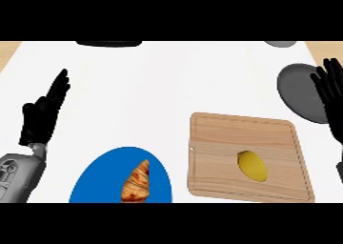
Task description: Pick the lemon from the cutting board and place it in the pan
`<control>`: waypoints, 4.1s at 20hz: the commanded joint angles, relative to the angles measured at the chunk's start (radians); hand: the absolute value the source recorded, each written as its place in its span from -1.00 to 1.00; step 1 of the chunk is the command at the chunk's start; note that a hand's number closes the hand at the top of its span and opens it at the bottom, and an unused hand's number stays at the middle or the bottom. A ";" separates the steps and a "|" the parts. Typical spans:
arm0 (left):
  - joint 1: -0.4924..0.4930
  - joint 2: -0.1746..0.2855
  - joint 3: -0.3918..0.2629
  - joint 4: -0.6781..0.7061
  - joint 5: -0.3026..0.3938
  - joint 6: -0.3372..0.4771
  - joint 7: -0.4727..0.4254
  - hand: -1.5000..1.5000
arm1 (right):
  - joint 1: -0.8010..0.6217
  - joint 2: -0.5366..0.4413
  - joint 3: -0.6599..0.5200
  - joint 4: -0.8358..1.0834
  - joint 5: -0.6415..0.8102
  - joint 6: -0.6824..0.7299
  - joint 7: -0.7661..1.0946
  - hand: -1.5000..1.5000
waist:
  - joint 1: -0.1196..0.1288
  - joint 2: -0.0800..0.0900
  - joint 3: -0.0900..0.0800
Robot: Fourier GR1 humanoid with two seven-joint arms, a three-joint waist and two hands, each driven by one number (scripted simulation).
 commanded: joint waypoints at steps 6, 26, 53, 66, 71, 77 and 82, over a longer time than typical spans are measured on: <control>-0.072 -0.080 0.002 -0.053 0.054 -0.006 -0.036 0.00 | -0.076 -0.013 0.408 -0.070 0.016 0.605 -0.036 1.00 | 0.140 0.033 0.039; 0.027 -0.110 0.023 -0.122 0.080 0.014 0.017 0.00 | -0.265 -0.581 0.283 0.168 0.560 0.692 -0.871 -1.00 | 0.028 0.009 0.037; -0.002 -0.090 0.123 -0.129 0.080 -0.033 0.087 0.00 | -0.145 -0.480 0.477 -0.193 0.658 0.563 -0.594 -1.00 | -0.015 0.003 0.036; 0.024 -0.140 0.125 -0.175 0.031 -0.031 0.091 0.00 | -0.257 -0.324 0.472 0.021 0.874 0.625 -0.631 -1.00 | -0.005 0.006 0.036; 0.033 -0.160 0.139 -0.081 0.026 -0.056 0.001 0.00 | -0.219 -0.268 0.552 -0.004 0.971 0.567 -0.613 -1.00 | -0.010 0.006 0.035; 0.037 -0.153 0.144 -0.136 0.007 -0.062 0.058 0.00 | -0.218 -0.204 0.558 -0.014 1.063 0.571 -0.563 -1.00 | -0.007 0.004 0.036; 0.034 -0.207 0.125 -0.136 -0.024 -0.019 0.074 0.00 | -0.176 -0.215 0.555 -0.075 1.182 0.522 -0.520 -1.00 | -0.011 0.004 0.036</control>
